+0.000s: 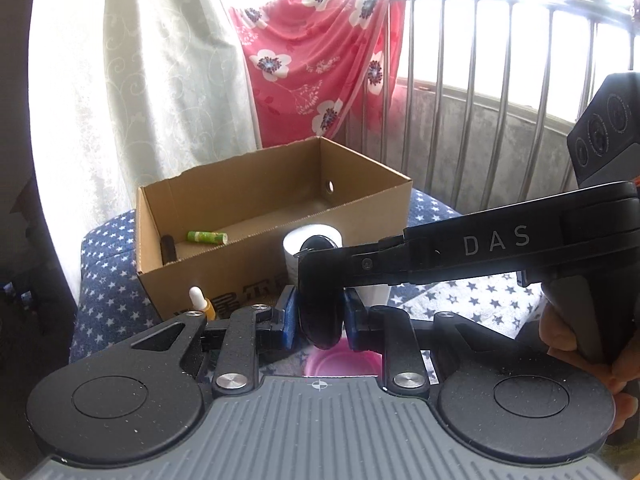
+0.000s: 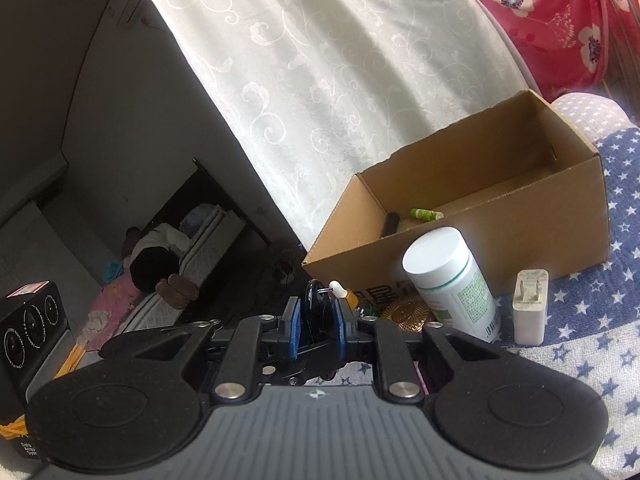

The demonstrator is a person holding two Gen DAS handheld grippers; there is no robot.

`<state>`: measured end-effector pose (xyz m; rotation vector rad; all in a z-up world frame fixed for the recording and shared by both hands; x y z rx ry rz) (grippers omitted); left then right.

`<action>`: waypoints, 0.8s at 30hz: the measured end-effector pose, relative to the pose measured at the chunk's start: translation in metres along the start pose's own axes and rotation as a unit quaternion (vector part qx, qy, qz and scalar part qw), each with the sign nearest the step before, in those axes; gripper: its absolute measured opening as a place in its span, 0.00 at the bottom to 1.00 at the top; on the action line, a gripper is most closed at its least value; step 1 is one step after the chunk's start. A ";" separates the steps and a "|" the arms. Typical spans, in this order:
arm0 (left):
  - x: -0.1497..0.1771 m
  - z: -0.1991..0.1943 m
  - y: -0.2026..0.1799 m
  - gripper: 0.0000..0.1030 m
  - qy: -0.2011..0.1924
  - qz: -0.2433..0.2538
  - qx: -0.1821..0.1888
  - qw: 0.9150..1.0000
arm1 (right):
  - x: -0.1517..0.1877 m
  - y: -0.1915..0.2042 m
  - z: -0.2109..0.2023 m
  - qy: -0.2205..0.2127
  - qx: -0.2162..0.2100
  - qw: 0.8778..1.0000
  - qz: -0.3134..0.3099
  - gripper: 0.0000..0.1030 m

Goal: Organize rigid objects
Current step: 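Carry the black key fob into the box and open the right gripper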

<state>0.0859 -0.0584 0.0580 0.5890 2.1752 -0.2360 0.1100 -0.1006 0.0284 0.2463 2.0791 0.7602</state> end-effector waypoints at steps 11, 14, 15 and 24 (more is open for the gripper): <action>-0.069 0.022 0.060 0.22 0.014 -0.030 -0.012 0.999 | -0.095 0.019 0.044 0.054 -0.021 0.997 -0.043 0.18; -0.083 0.057 0.082 0.22 0.052 -0.053 -0.006 0.997 | -0.115 0.006 0.079 0.094 -0.012 0.995 -0.034 0.18; -0.086 0.068 0.088 0.22 0.063 -0.057 -0.006 0.996 | -0.121 0.000 0.090 0.108 -0.008 0.994 -0.029 0.18; -0.082 0.169 0.133 0.22 0.173 -0.106 -0.001 0.979 | -0.140 -0.071 0.197 0.251 0.038 0.967 0.009 0.17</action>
Point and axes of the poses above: each gripper's, at about its wrist camera, not at the fingertips, and z roughly the way its jaws point, y to its left, x to its underside, the point moved 6 cm from there along z, roughly the way its jaws point, and after that the axes turned 5 degrees about y, right-handed, at the moved point
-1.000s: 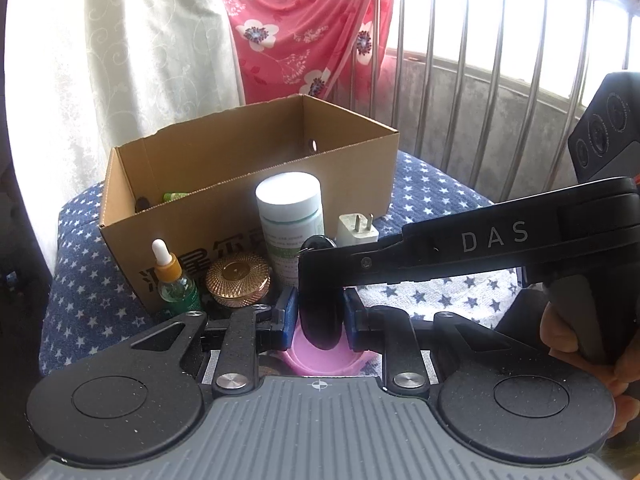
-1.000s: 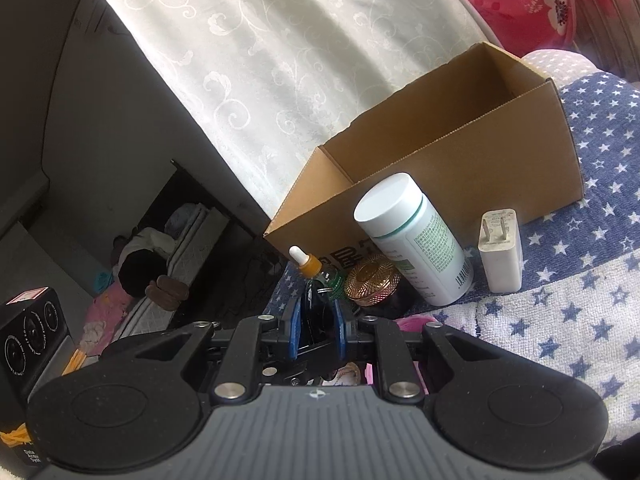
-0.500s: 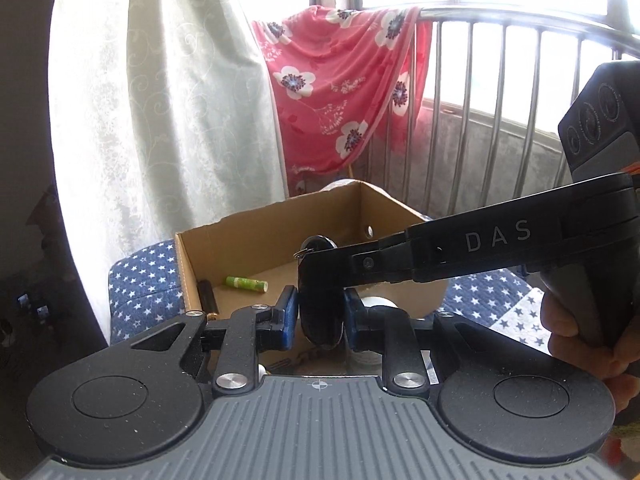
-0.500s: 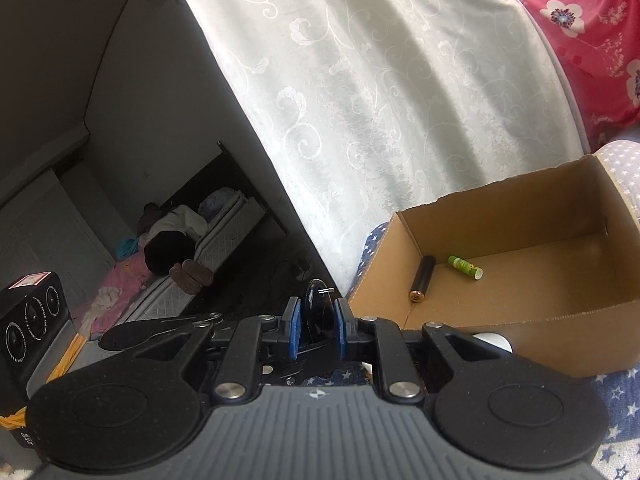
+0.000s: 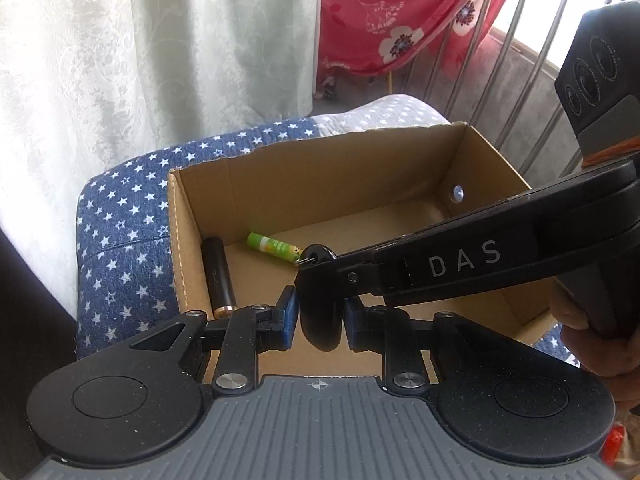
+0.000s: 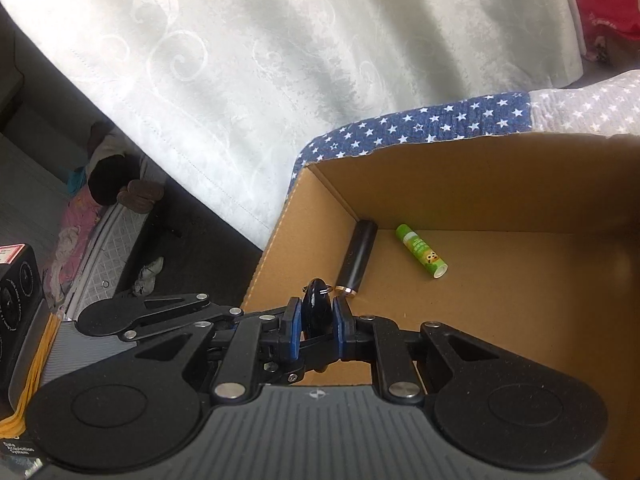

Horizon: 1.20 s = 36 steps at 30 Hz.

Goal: Organize rigid objects
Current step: 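Carry the black key fob into the box and open the right gripper, then move the right gripper back to the empty pink bowl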

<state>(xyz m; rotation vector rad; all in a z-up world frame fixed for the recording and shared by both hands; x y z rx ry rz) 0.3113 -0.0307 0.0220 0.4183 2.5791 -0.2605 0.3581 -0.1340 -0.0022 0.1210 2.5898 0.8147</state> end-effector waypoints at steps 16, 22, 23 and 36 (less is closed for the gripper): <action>-0.010 0.002 0.014 0.28 0.000 -0.011 -0.026 1.000 | -0.032 -0.020 0.055 0.061 0.025 0.998 -0.017 0.18; -0.003 -0.030 0.006 0.31 -0.039 -0.008 -0.013 0.999 | -0.022 -0.010 -0.001 0.015 0.023 0.999 -0.020 0.18; -0.001 -0.038 0.004 0.31 -0.048 -0.005 -0.012 0.999 | -0.018 -0.008 -0.012 0.005 0.025 0.999 -0.024 0.18; 0.078 -0.115 -0.027 0.36 -0.120 0.028 -0.005 0.992 | 0.110 0.016 -0.158 -0.170 0.011 0.984 -0.048 0.19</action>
Point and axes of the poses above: each gripper's, at about its wrist camera, not at the fingertips, and z roughly the way its jaws point, y to its left, x to its underside, the point moved 6 cm from there along z, roughly the way its jaws point, and after that the axes turned 5 degrees about y, right-handed, at the moved point
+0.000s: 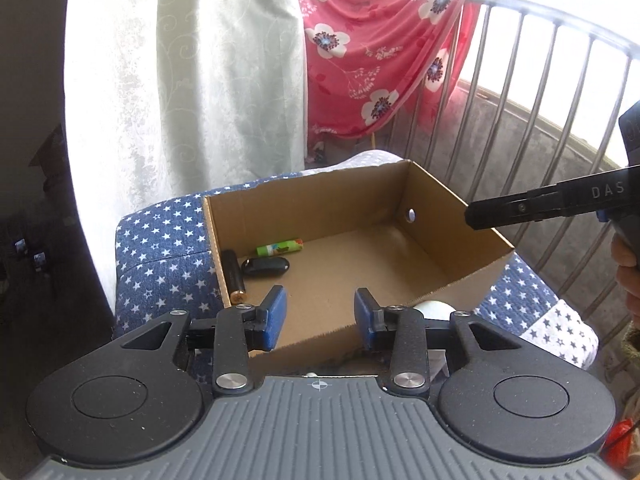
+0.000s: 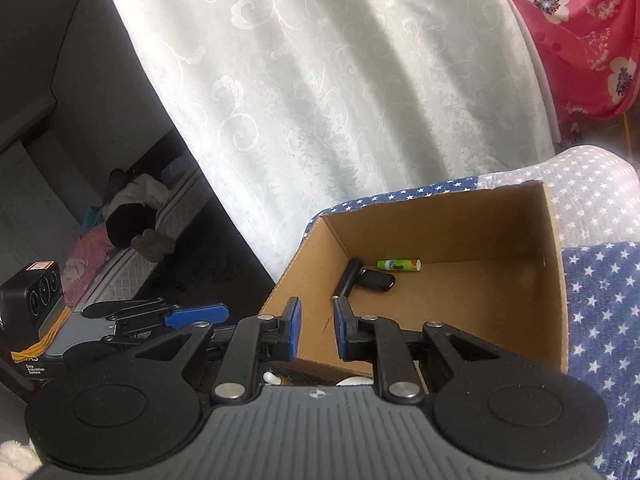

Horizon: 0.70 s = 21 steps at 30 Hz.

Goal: Organize rigid objects
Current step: 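Move the right gripper back to the empty pink bowl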

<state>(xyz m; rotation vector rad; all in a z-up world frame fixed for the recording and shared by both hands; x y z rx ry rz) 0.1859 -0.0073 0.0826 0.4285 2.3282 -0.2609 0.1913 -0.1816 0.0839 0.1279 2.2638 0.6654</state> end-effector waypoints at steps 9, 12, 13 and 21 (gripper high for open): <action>0.079 0.004 -0.030 0.42 0.023 0.023 0.015 0.999 | 0.107 -0.016 -0.008 -0.031 0.030 0.998 0.050 0.19; 0.102 0.016 -0.043 0.44 0.052 0.040 0.026 0.997 | 0.137 -0.022 0.007 -0.017 0.038 0.996 0.075 0.21; 0.109 0.020 -0.048 0.44 0.061 0.045 0.035 0.997 | 0.144 -0.022 0.012 -0.012 0.044 0.996 0.078 0.23; 0.133 0.037 -0.079 0.61 0.088 0.071 0.085 0.990 | 0.174 -0.030 0.042 0.016 0.079 0.993 0.082 0.31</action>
Point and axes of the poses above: each gripper's, at about its wrist camera, not at the fingertips, and z roughly the way its jaws point, y to its left, x to its underside, the point moved 6 cm from there along z, roughly the way its jaws point, and after that the axes turned 5 degrees about y, right-handed, at the moved point
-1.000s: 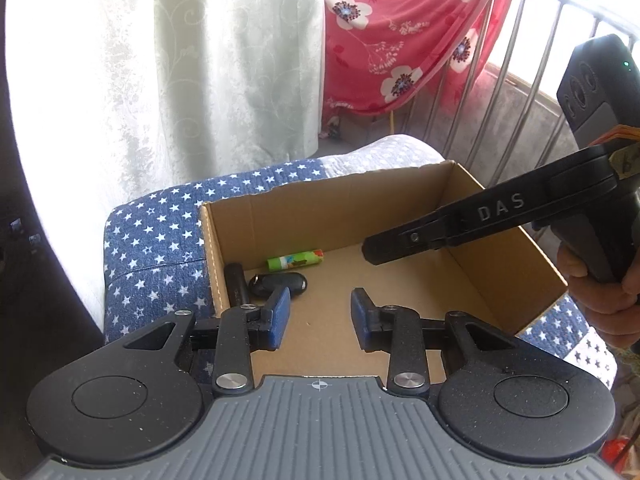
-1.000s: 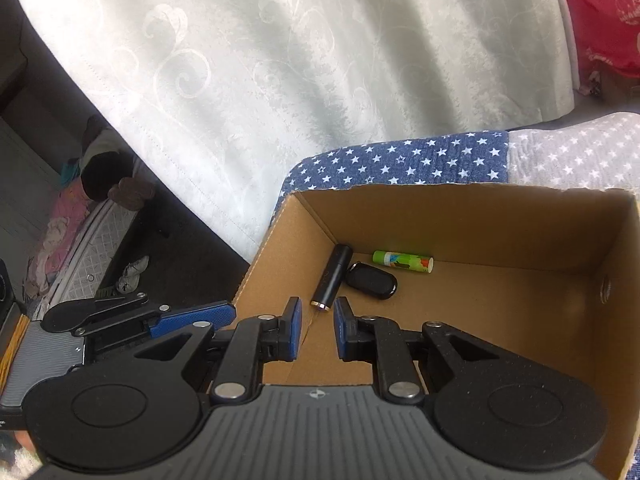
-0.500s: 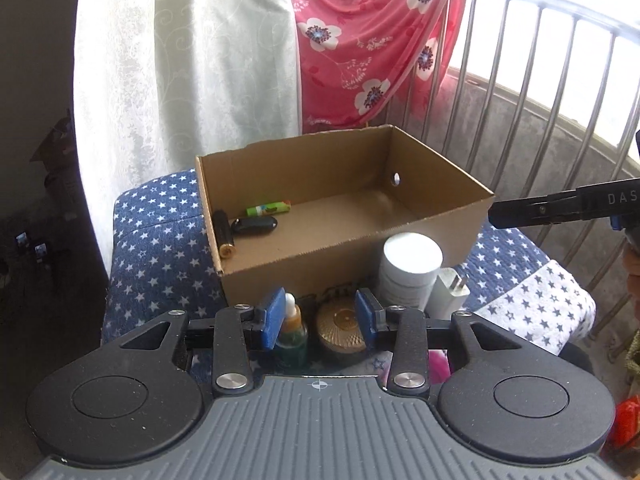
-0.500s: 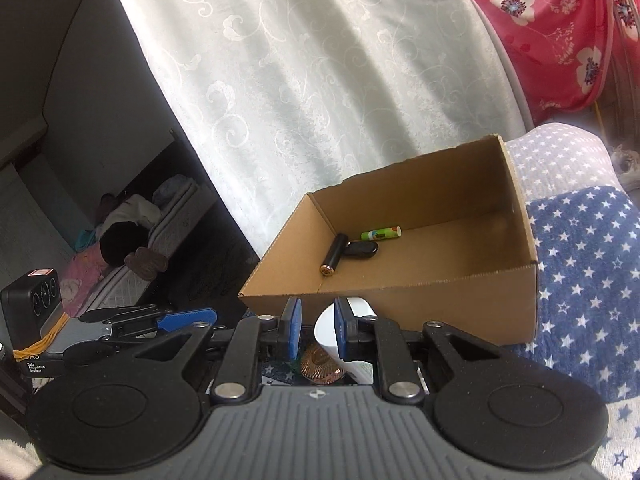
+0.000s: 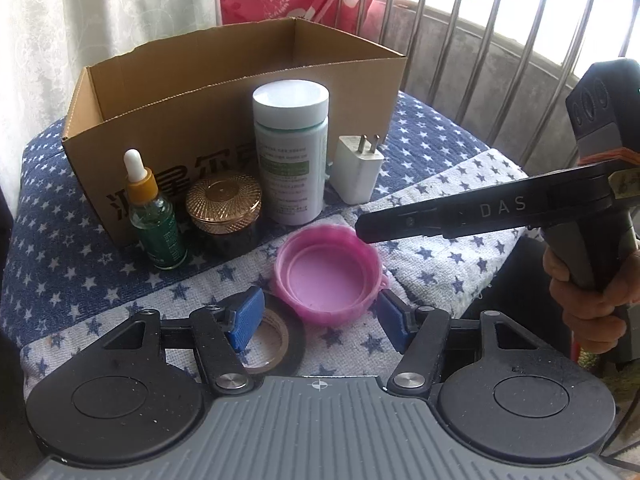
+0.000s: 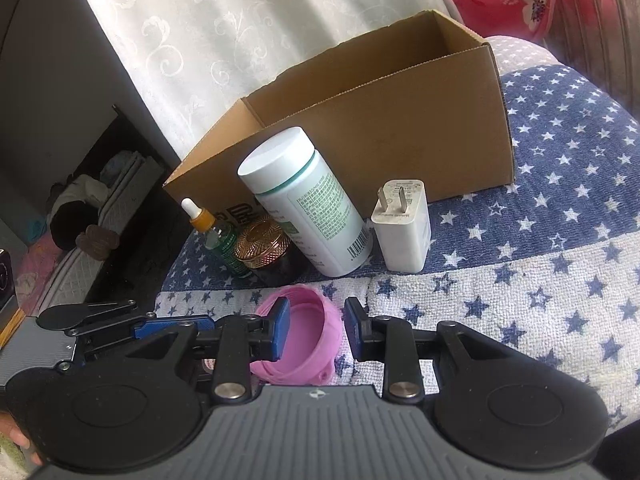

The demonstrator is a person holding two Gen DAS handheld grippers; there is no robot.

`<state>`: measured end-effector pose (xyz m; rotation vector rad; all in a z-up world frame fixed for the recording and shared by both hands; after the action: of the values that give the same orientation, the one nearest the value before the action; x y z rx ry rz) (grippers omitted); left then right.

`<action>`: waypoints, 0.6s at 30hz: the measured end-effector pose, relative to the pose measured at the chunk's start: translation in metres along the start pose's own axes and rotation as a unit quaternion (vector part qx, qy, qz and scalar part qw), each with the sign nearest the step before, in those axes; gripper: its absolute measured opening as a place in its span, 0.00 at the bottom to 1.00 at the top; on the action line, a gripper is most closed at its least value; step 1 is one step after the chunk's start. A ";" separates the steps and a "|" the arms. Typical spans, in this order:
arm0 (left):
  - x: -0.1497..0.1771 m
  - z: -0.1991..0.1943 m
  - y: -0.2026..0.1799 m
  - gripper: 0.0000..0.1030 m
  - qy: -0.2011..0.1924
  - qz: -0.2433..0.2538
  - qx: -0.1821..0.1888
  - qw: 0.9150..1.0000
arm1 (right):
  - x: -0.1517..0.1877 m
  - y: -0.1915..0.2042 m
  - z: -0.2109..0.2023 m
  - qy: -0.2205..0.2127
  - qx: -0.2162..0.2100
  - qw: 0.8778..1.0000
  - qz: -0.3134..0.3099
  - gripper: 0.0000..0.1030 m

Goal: Organize rigid objects
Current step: 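Move the right gripper back to the empty pink bowl, then carry the pink bowl by its rim over the box with the right gripper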

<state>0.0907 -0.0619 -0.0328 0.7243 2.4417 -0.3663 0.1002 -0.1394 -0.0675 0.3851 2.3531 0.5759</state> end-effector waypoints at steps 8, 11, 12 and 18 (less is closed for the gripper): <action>-0.004 0.017 -0.002 0.68 0.007 0.006 -0.009 1.000 | 0.007 -0.004 0.019 0.026 0.004 1.000 -0.005 0.39; -0.004 0.022 -0.002 0.68 0.015 0.007 -0.006 1.000 | 0.009 -0.004 0.022 0.027 0.003 1.000 -0.010 0.39; -0.005 0.025 -0.002 0.68 0.017 0.007 -0.007 1.000 | 0.009 -0.004 0.022 0.026 0.003 1.000 -0.012 0.39; -0.008 0.030 -0.004 0.69 0.014 0.015 -0.010 1.000 | 0.006 0.001 0.025 0.024 0.014 0.999 -0.032 0.38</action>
<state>0.1070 -0.0808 -0.0516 0.7611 2.4555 -0.3218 0.1131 -0.1283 -0.0868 0.3098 2.4125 0.5274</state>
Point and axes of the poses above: each gripper's, at about its wrist camera, not at the fingertips, and z roughly the way its jaws point, y to its left, x to its underside, the point moved 6 cm from there along z, roughly the way its jaws point, and after that the axes turned 5 degrees about y, right-handed, at the moved point
